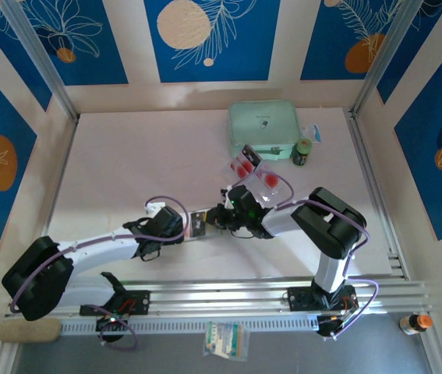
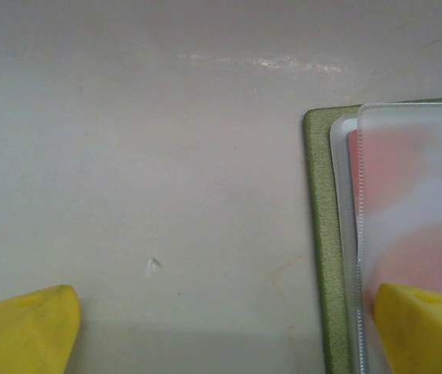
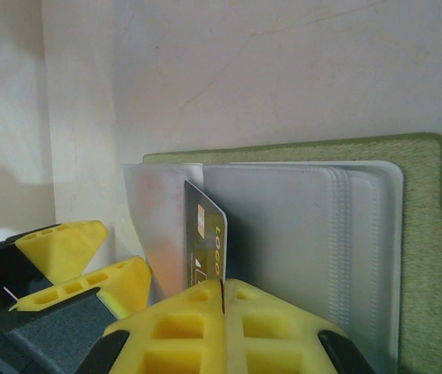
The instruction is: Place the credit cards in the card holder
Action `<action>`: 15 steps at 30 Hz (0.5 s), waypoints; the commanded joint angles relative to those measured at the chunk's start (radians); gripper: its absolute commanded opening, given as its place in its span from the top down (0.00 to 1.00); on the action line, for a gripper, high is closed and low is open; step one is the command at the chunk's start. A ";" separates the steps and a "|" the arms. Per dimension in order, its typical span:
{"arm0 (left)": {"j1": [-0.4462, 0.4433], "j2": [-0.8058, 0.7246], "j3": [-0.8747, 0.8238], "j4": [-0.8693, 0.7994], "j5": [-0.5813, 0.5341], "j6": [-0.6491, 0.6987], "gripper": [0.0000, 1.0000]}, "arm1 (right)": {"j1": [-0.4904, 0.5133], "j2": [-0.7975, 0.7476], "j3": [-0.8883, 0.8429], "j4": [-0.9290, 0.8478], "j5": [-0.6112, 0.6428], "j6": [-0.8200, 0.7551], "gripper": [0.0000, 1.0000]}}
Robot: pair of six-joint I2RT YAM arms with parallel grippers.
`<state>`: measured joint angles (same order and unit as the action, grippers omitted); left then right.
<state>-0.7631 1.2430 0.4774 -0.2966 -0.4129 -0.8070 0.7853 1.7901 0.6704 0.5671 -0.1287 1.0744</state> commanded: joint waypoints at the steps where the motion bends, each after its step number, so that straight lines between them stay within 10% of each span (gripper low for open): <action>1: 0.007 -0.004 -0.013 -0.015 -0.018 -0.010 0.04 | 0.009 0.024 0.030 -0.063 -0.035 -0.007 1.00; 15: 0.007 -0.005 -0.005 -0.009 -0.017 -0.010 0.04 | 0.002 0.096 0.152 -0.247 -0.124 -0.041 0.99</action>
<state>-0.7631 1.2430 0.4774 -0.2966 -0.4129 -0.8070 0.7837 1.8565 0.7826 0.4477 -0.1902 1.0706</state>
